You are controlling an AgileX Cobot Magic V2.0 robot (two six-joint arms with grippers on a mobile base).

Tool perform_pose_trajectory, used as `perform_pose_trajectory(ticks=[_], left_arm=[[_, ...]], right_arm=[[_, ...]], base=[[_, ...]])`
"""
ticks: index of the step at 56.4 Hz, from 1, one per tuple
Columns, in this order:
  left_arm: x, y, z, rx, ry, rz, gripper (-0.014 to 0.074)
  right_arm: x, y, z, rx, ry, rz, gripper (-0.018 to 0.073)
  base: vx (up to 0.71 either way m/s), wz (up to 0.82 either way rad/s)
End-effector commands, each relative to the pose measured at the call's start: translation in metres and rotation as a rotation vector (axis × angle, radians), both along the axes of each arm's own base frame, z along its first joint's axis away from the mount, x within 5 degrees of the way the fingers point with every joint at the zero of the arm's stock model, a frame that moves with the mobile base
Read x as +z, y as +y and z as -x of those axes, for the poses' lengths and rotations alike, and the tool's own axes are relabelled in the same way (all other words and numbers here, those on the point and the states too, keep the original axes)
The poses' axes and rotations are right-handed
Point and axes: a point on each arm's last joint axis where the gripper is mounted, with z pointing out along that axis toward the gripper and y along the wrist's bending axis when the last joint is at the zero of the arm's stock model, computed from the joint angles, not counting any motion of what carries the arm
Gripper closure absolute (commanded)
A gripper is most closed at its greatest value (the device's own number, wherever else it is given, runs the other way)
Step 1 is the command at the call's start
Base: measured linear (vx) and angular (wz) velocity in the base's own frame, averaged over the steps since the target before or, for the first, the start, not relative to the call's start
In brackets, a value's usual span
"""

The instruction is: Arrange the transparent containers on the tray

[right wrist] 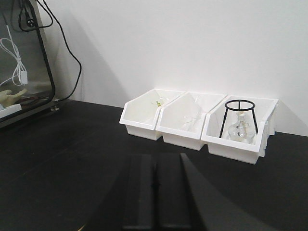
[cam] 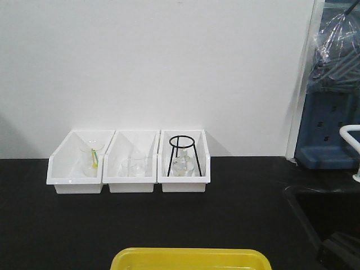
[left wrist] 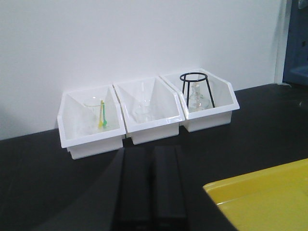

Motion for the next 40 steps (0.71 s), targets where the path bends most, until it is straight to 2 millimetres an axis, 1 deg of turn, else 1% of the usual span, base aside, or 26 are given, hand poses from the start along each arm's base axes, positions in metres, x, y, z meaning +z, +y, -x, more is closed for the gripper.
perform_pose_trajectory(ticks=[1,2,4,5,6,8,9,11,16,19,23,32,37,40], left_arm=[[-0.019,0.008,0.023,0.042,-0.125,0.044,0.0596],[-0.023,0.01,0.028,0.049,-0.142,0.048,0.0596],[-0.042,0.011,0.033,0.06,-0.134,0.046,0.0596],[-0.047,0.012,0.037,0.062,-0.147,0.047,0.0596],[-0.057,0.012,0.038,0.067,-0.136,0.045,0.0596],[-0.067,0.013,0.041,0.071,-0.139,0.046,0.0596],[-0.07,0.013,0.043,0.071,-0.135,0.043,0.0596],[-0.075,0.012,0.046,0.061,-0.067,0.006,0.0596],[-0.083,0.012,0.044,0.063,0.023,-0.117,0.0596],[-0.086,0.012,0.043,0.063,0.037,-0.154,0.0596],[-0.086,0.013,0.044,0.065,0.039,-0.152,0.0596],[-0.077,0.013,0.043,0.079,-0.033,-0.022,0.0596],[-0.072,0.014,0.043,0.086,-0.086,0.001,0.0596],[-0.072,0.014,0.043,0.086,-0.089,0.001,0.0596]], right_arm=[[0.009,-0.003,-0.001,-0.032,-0.041,0.02,0.0572],[0.009,-0.003,-0.001,-0.032,-0.041,0.02,0.0572],[0.009,-0.003,-0.001,-0.032,-0.041,0.02,0.0572],[0.009,-0.003,-0.001,-0.032,-0.041,0.02,0.0572],[0.009,-0.003,-0.001,-0.032,-0.041,0.02,0.0572],[0.009,-0.003,-0.001,-0.032,-0.041,0.02,0.0572],[0.009,-0.003,-0.001,-0.032,-0.041,0.02,0.0572],[0.009,-0.003,-0.001,-0.032,-0.041,0.02,0.0572],[0.009,-0.002,-0.001,-0.027,-0.04,0.02,0.0572],[0.009,-0.002,-0.001,-0.029,-0.041,0.02,0.0572],[0.009,-0.003,-0.002,-0.034,-0.042,0.019,0.0572],[0.009,-0.003,-0.002,-0.035,-0.042,0.019,0.0572],[0.009,-0.002,-0.001,-0.028,-0.041,0.02,0.0572],[0.009,-0.002,-0.001,-0.028,-0.041,0.02,0.0572]], base=[[0.0,0.0],[0.0,0.0],[0.0,0.0],[0.0,0.0],[0.0,0.0],[0.0,0.0],[0.0,0.0],[0.0,0.0],[0.0,0.0],[0.0,0.0],[0.0,0.0],[0.0,0.0],[0.0,0.0],[0.0,0.0]])
